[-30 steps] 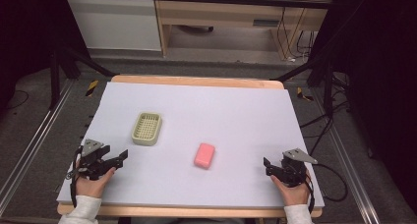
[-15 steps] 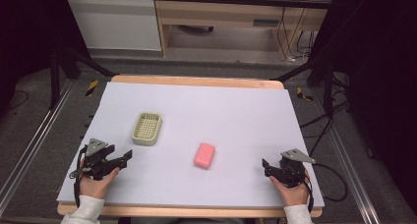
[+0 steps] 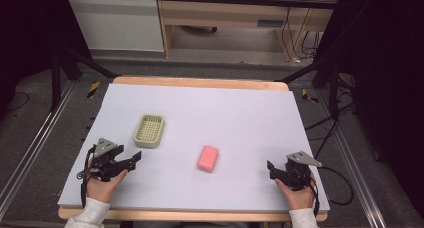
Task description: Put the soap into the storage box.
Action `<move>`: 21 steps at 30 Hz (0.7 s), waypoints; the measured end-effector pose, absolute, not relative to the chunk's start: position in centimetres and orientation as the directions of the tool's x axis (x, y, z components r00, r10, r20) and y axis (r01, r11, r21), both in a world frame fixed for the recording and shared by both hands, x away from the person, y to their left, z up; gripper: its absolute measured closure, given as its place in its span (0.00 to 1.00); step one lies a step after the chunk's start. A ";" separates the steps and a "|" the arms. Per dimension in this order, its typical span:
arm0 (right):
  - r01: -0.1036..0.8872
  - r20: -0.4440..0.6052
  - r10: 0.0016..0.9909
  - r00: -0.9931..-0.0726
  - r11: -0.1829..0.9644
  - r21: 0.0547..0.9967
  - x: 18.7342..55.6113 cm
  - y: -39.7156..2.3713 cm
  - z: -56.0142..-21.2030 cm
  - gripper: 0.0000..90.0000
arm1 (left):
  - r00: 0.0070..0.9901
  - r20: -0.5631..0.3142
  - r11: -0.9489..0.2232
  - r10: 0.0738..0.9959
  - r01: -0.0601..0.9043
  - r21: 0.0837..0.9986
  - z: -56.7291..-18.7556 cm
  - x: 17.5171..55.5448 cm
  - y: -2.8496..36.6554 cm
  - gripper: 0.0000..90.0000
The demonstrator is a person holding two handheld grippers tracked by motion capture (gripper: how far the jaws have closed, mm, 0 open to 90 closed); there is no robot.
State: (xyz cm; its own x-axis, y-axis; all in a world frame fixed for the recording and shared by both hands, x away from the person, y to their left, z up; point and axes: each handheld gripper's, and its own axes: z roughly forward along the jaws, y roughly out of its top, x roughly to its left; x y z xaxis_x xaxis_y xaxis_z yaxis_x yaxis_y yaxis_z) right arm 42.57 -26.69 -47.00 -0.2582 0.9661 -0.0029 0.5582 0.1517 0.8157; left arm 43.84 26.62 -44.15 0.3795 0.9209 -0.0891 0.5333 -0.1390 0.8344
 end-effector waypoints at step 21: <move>0.551 -0.005 0.967 -0.255 0.150 0.821 42.6 -26.5 -47.0 0.27 | 0.448 -0.089 -0.177 0.889 0.517 0.837 -42.2 44.0 24.2 0.30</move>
